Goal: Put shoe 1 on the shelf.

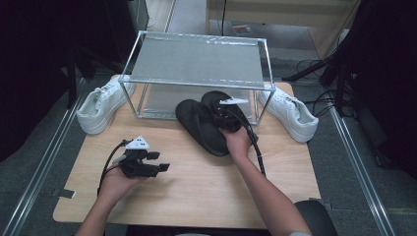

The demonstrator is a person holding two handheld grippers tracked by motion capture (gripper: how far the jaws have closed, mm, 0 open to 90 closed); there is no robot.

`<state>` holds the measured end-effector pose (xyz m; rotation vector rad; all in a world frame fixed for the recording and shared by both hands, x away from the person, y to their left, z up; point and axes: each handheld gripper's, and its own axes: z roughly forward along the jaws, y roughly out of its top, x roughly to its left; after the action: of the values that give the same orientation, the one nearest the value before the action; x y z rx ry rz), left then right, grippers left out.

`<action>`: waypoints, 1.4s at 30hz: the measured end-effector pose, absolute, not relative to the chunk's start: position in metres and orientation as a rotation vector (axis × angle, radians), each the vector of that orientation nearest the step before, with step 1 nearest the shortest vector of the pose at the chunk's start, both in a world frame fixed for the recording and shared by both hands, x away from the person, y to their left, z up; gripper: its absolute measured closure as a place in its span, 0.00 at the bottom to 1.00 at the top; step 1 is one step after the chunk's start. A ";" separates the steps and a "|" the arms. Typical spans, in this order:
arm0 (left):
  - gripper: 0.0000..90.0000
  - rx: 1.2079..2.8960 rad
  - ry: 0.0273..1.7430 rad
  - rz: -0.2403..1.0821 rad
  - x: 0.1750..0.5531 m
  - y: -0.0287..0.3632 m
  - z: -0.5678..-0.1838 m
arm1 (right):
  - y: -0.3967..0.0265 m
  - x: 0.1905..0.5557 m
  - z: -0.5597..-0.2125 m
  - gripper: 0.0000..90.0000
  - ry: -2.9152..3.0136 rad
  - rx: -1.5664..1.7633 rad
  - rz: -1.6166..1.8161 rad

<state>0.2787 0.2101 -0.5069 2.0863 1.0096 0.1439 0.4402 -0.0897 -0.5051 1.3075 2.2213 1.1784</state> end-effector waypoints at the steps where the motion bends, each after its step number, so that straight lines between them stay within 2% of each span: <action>1: 0.40 2.088 1.010 0.143 0.279 0.210 -0.507 | -0.088 0.442 -0.506 0.83 2.219 1.311 1.176; 14: 0.40 2.073 1.000 0.158 0.278 0.211 -0.505 | -0.075 0.465 -0.513 0.80 2.122 1.374 1.177; 16: 0.40 2.075 0.998 0.157 0.278 0.210 -0.505 | -0.075 0.466 -0.514 0.75 2.113 1.372 1.191; 17: 0.40 2.078 0.996 0.158 0.278 0.210 -0.505 | -0.076 0.466 -0.513 0.69 2.110 1.370 1.206; 26: 0.40 2.077 0.998 0.162 0.279 0.210 -0.506 | -0.081 0.462 -0.504 0.58 2.129 1.344 1.226; 35: 0.40 2.073 1.003 0.153 0.280 0.211 -0.506 | -0.085 0.453 -0.497 0.56 2.170 1.312 1.191; 42: 0.40 2.077 0.994 0.148 0.285 0.209 -0.506 | -0.090 0.431 -0.487 0.54 2.203 1.233 1.195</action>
<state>0.2854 0.2088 -0.5055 2.0767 0.9938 0.1481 0.4313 -0.0898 -0.4865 1.2334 2.2033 1.1948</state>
